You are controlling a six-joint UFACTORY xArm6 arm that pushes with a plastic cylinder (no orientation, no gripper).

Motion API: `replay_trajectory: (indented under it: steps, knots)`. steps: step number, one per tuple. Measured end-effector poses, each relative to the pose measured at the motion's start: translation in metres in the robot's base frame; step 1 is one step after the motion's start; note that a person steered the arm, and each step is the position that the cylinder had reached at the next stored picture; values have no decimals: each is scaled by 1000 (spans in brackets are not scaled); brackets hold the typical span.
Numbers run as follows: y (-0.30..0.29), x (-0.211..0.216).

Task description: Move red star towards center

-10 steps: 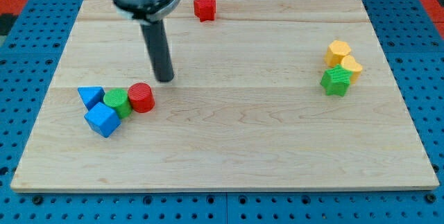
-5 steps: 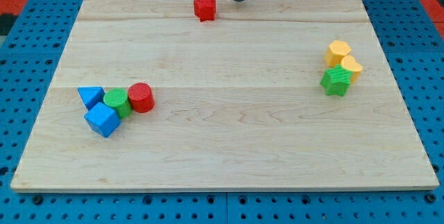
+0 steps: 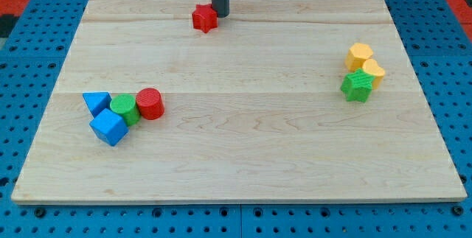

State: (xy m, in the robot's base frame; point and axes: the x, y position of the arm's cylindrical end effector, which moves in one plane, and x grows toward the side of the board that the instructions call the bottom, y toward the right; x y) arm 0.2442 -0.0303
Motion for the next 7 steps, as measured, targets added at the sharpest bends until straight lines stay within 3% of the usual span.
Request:
replay_trajectory:
  steps: [2, 7]
  knots:
    - [-16, -8]
    - [-39, 69]
